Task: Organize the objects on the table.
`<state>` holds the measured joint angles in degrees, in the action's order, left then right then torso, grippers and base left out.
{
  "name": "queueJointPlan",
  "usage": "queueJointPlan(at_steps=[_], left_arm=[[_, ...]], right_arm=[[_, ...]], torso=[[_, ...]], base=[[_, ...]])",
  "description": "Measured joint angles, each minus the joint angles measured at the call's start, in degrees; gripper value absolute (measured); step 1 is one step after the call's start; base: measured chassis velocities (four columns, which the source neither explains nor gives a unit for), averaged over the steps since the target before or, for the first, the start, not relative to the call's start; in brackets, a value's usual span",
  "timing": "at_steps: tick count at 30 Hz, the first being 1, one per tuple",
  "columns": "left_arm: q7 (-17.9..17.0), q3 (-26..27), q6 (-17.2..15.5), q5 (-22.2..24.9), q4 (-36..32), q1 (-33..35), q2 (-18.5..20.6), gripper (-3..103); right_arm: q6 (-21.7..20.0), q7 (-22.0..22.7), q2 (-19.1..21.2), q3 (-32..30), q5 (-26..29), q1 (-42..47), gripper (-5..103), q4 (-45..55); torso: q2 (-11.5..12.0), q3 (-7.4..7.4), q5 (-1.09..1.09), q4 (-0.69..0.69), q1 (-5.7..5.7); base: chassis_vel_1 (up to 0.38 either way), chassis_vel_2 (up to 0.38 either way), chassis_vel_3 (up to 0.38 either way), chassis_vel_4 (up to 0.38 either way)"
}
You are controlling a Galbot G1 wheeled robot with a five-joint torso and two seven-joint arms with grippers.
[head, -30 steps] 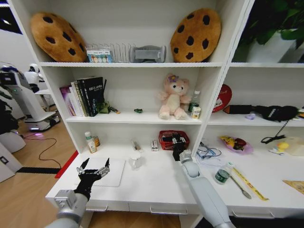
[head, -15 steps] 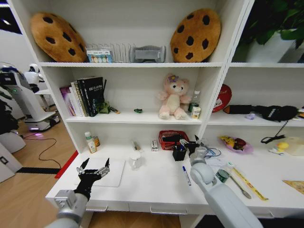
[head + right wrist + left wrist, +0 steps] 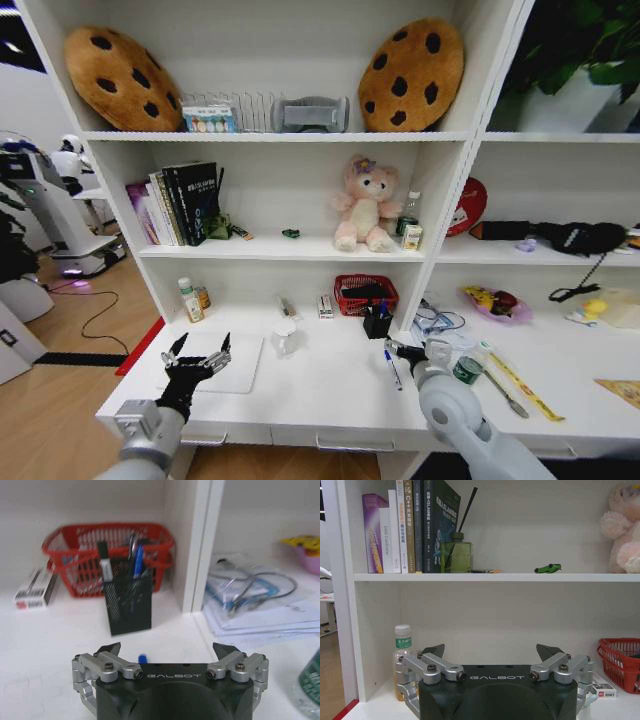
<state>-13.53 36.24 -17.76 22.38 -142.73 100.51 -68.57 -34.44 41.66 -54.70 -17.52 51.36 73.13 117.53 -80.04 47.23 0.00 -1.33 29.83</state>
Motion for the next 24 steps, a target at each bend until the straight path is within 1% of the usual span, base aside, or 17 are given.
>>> queueJointPlan(at_steps=[1,2,3,4,6,7,8,9,13,14,15,16,18,19,21,22,24], left_arm=[[0.0,0.0,0.0,0.0,0.0,0.0,0.0,100],[0.0,0.0,0.0,0.0,0.0,0.0,0.0,100],[0.0,0.0,0.0,0.0,0.0,0.0,0.0,100],[0.0,0.0,0.0,0.0,0.0,0.0,0.0,100],[0.0,0.0,0.0,0.0,0.0,0.0,0.0,100],[0.0,0.0,0.0,0.0,0.0,0.0,0.0,100],[0.0,0.0,0.0,0.0,0.0,0.0,0.0,100],[0.0,0.0,0.0,0.0,0.0,0.0,0.0,100],[0.0,0.0,0.0,0.0,0.0,0.0,0.0,100],[0.0,0.0,0.0,0.0,0.0,0.0,0.0,100],[0.0,0.0,0.0,0.0,0.0,0.0,0.0,100],[0.0,0.0,0.0,0.0,0.0,0.0,0.0,100],[0.0,0.0,0.0,0.0,0.0,0.0,0.0,100],[0.0,0.0,0.0,0.0,0.0,0.0,0.0,100],[0.0,0.0,0.0,0.0,0.0,0.0,0.0,100],[0.0,0.0,0.0,0.0,0.0,0.0,0.0,100],[0.0,0.0,0.0,0.0,0.0,0.0,0.0,100]], right_arm=[[-0.3,-3.1,-0.2,0.0,-2.2,-0.1,100,-1.8],[-0.3,-3.1,-0.2,0.0,-2.2,-0.1,100,-1.8],[0.3,-7.4,-0.8,0.5,-6.7,-1.0,100,-5.5],[0.3,-7.4,-0.8,0.5,-6.7,-1.0,100,-5.5],[2.7,-12.6,-2.1,1.5,-11.9,-3.1,100,-10.1],[3.6,-14.0,-2.7,1.9,-12.8,-3.9,100,-11.6],[3.6,-14.0,-2.7,1.9,-12.8,-3.9,100,-11.6],[4.9,-15.5,-3.3,2.3,-13.1,-4.6,100,-12.8],[5.4,-16.1,-3.8,2.5,-13.1,-4.7,100,-13.5],[5.6,-16.0,-4.1,2.6,-13.0,-4.7,102,-13.6],[5.6,-15.7,-4.3,2.7,-12.9,-4.6,99,-13.7],[5.6,-15.7,-4.3,2.7,-12.9,-4.6,99,-13.7],[5.8,-15.7,-4.5,2.7,-12.8,-4.6,90,-14.0],[5.8,-15.7,-4.5,2.7,-12.8,-4.6,90,-14.0],[6.1,-15.8,-4.6,2.5,-12.6,-4.6,79,-14.1],[6.1,-15.8,-4.6,2.5,-12.6,-4.6,79,-14.1],[6.1,-15.7,-4.6,2.4,-12.2,-4.6,69,-14.1]], torso=[[0.0,0.0,-0.01,0.0,0.0],[0.0,0.0,-0.01,0.0,0.0],[0.0,0.0,0.0,0.0,0.0],[0.0,0.0,0.0,0.0,0.0],[0.0,0.01,-0.01,0.02,0.01],[0.0,0.01,-0.01,0.02,0.01],[0.0,0.01,-0.01,0.02,0.01],[0.0,0.0,-0.01,0.02,0.01],[0.0,0.0,-0.01,0.01,0.01],[0.0,0.0,-0.01,0.01,0.01],[0.0,0.01,-0.01,0.01,0.01],[0.0,0.01,-0.01,0.01,0.01],[0.0,0.0,-0.01,0.0,0.01],[0.0,0.0,-0.01,0.0,0.01],[0.0,0.0,-0.02,0.01,0.01],[0.0,0.0,-0.02,0.01,0.01],[0.0,0.0,-0.02,0.01,0.01]], base=[[0.0,0.0,0.0,0.0],[0.0,0.0,0.0,0.0],[0.0,0.0,0.0,0.0],[0.0,0.0,0.0,0.0],[0.0,0.0,0.0,0.0],[0.0,0.0,0.0,0.0],[0.0,0.0,0.0,0.0],[0.0,0.0,0.0,0.0],[0.0,0.0,0.0,0.0],[0.0,0.0,0.0,0.0],[0.0,0.0,0.0,0.0],[0.0,0.0,0.0,0.0],[0.0,0.0,0.0,0.0],[0.0,0.0,0.0,0.0],[0.0,0.0,0.0,0.0],[0.0,0.0,0.0,0.0],[0.0,0.0,0.0,0.0]])
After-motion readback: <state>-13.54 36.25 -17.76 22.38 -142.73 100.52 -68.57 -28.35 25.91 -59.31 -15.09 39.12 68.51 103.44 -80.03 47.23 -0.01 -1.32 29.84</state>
